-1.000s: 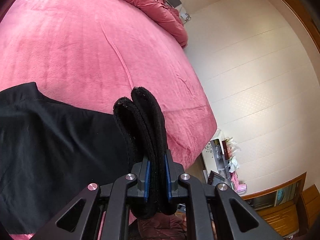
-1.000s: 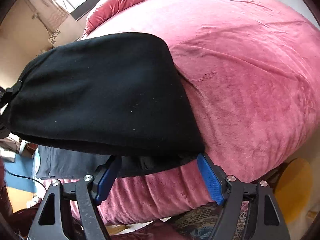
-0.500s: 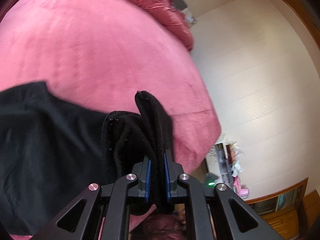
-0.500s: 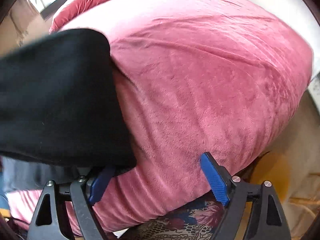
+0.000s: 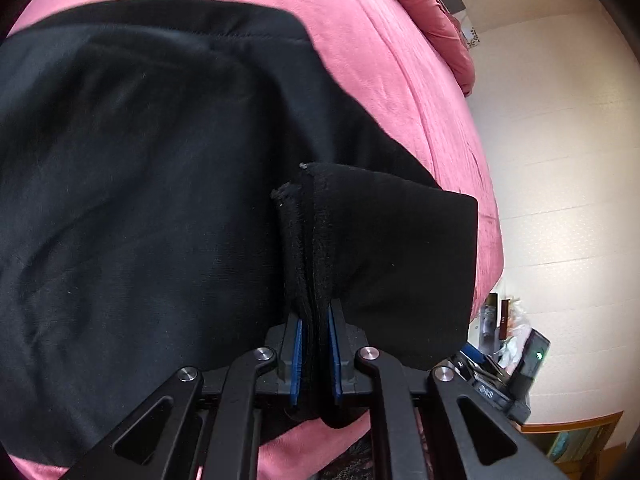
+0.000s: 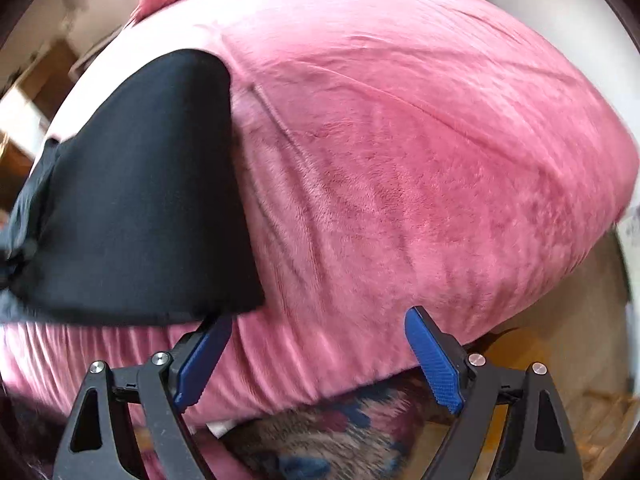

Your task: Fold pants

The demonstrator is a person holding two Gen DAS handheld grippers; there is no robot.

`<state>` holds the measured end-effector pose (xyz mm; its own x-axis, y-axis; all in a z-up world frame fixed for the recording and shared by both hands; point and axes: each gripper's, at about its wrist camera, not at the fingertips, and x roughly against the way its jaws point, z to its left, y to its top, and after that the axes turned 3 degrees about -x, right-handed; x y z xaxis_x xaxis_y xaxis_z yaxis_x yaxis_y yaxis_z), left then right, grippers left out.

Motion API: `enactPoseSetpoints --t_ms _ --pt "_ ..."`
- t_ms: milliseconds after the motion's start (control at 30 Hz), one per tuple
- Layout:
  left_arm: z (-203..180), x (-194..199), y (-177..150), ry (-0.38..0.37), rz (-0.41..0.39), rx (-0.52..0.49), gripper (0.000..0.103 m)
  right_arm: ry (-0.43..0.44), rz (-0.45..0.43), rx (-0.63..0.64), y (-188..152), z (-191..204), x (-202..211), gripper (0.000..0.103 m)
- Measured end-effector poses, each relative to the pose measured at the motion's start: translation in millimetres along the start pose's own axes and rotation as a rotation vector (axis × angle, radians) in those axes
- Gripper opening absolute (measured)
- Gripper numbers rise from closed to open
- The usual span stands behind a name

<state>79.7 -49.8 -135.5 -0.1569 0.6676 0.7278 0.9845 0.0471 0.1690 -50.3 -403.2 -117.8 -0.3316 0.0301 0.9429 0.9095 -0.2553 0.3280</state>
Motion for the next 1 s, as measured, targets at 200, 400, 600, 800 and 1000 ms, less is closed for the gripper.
enactPoseSetpoints --t_ms 200,400,600,800,1000 --pt "-5.3 3.1 -3.9 0.032 -0.024 -0.051 0.014 0.041 -0.078 0.070 7.1 1.2 54.9 0.072" --pt "-18.3 15.1 -11.1 0.067 -0.055 -0.088 0.020 0.252 -0.160 0.131 43.5 65.4 64.5 0.066" --pt "-12.3 31.6 -19.8 0.093 -0.079 -0.107 0.026 0.237 -0.165 0.217 86.2 136.9 21.2 0.066" --pt "-0.9 53.7 -28.7 0.131 -0.115 -0.100 0.026 0.146 -0.062 0.232 107.5 156.5 -42.8 0.076" --pt "41.5 114.8 -43.2 0.150 -0.215 0.042 0.029 0.107 -0.112 0.259 99.1 167.7 -41.4 0.078"
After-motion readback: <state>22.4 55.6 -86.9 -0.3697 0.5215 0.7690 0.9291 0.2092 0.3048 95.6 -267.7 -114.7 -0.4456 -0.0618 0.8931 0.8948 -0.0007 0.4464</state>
